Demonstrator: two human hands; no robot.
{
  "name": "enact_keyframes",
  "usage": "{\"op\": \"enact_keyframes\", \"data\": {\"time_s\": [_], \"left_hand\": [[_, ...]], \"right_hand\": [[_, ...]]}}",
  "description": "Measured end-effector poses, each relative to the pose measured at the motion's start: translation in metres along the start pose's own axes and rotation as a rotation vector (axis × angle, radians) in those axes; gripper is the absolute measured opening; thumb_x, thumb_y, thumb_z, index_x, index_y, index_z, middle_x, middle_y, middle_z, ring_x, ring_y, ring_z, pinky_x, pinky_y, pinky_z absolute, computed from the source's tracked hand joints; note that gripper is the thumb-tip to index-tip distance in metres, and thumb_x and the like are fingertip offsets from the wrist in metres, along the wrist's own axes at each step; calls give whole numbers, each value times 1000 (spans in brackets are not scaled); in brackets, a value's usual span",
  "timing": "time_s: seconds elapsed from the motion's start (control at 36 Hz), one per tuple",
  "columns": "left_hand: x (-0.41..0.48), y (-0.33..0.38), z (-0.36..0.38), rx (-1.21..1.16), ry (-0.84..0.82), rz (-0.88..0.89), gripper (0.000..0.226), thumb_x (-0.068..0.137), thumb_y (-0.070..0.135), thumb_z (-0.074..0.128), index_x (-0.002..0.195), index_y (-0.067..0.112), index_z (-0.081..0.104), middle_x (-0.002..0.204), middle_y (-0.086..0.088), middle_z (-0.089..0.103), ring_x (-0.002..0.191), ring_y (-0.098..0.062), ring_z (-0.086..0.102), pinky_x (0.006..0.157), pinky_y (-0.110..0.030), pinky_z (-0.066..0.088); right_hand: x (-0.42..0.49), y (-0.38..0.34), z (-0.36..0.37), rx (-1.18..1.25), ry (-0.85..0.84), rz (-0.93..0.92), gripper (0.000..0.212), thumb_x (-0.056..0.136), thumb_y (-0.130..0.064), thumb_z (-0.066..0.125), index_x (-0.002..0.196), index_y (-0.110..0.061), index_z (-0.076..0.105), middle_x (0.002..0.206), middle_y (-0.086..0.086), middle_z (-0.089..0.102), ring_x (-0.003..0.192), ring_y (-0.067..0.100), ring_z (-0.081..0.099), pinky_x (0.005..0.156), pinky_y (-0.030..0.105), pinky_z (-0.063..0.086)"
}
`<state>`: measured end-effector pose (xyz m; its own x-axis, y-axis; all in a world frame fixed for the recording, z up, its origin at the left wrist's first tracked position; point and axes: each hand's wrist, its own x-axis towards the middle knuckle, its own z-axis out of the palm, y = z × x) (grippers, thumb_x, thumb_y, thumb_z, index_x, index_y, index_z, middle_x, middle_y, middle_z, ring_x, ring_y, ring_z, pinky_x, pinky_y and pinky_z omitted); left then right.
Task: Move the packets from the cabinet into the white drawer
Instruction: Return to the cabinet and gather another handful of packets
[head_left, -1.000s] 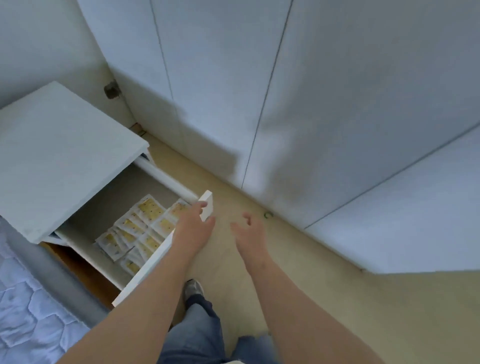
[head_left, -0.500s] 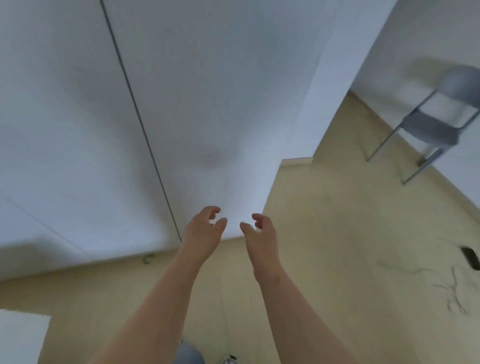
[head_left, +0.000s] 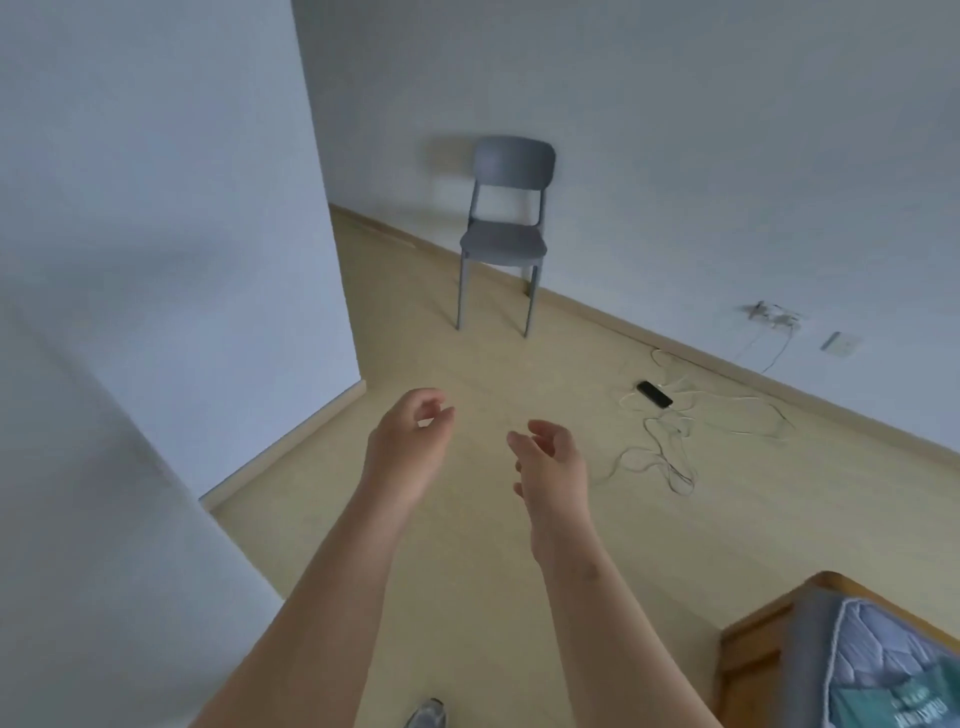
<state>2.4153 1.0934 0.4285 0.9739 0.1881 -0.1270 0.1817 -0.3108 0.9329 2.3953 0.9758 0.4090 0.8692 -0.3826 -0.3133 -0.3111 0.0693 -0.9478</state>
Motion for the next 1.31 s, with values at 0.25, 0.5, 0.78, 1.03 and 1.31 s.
{"op": "enact_keyframes", "data": {"time_s": [0.25,0.5,0.78,1.03,1.31], "left_hand": [[99,67,107,23,-282,126,20,92,25,54,111,27,60,113,7,61,103,-16,59,82,-28,44],[132,109,262,55,-552,173,13,92,22,54,103,30,57,112,7,63,104,-17,59,89,-33,45],[143,201,470,33,-728,201,11,92,23,56,100,29,59,114,1,64,105,-18,60,96,-41,47],[172,264,638,12,-832,209,14,92,24,55,86,37,57,112,3,63,105,-19,60,91,-37,47],[219,351,854,45,-1033,338,13,93,25,51,100,33,58,112,6,60,108,-16,57,96,-37,45]], "right_hand": [[100,-52,-49,200,273,35,19,89,-20,59,105,-27,54,118,1,56,110,21,54,101,43,44],[182,-55,-175,376,552,87,21,92,-17,55,113,-19,54,98,-4,56,80,9,52,77,29,46],[302,-99,-343,402,658,17,20,91,-18,55,111,-22,53,105,-4,55,100,17,55,91,36,46],[407,-124,-470,464,749,-13,20,92,-16,55,111,-19,54,94,-8,55,79,11,53,73,28,46],[546,-158,-624,514,939,-51,21,92,-17,54,114,-19,55,98,-8,57,93,15,57,79,30,48]]}}
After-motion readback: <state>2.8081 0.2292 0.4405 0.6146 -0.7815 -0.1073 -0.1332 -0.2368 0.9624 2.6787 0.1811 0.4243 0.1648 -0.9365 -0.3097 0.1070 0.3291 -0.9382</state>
